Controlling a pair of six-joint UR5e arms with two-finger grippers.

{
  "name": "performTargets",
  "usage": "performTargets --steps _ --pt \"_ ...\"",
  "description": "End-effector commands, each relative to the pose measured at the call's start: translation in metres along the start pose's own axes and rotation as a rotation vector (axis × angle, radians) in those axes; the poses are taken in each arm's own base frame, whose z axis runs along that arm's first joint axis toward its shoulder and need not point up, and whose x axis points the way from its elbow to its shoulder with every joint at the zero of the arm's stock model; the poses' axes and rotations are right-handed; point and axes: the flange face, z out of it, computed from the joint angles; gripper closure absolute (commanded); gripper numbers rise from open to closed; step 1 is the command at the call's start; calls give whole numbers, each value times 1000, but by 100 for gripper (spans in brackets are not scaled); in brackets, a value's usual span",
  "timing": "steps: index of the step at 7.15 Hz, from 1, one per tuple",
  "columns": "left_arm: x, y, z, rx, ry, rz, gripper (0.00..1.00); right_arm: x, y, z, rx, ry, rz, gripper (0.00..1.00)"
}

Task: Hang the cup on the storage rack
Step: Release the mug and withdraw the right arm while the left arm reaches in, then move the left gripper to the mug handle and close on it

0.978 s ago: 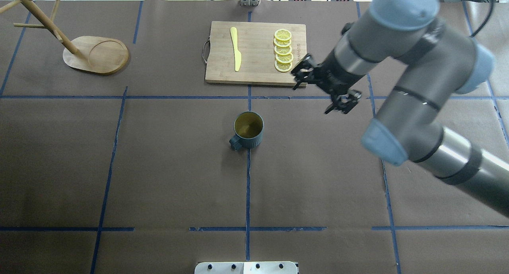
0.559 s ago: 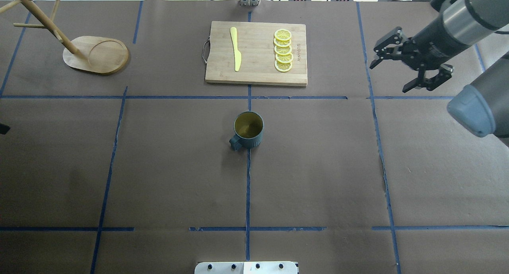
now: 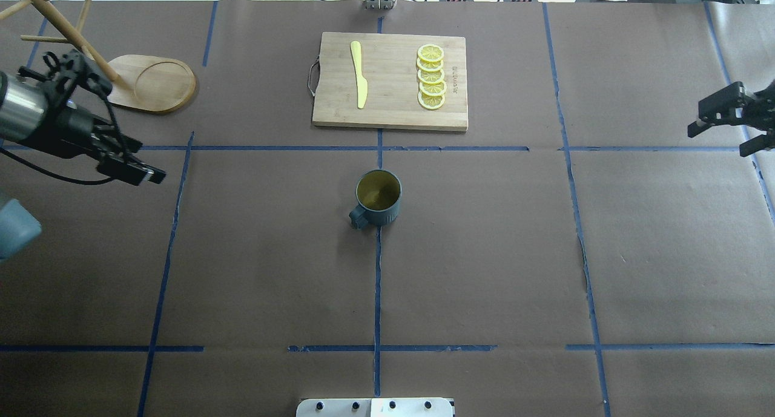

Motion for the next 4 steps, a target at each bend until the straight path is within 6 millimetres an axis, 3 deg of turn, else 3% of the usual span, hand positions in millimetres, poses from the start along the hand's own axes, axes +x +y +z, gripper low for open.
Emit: performTargets --steps 1,2,4 --pt "85 -24 62 191 -39 -1 4 52 -10 3 -4 31 -110 0" --pt "117 -38 80 282 -77 22 2 54 -12 -1 6 30 -110 0" --pt "188 -16 141 361 -164 45 2 56 -12 -1 8 32 -109 0"
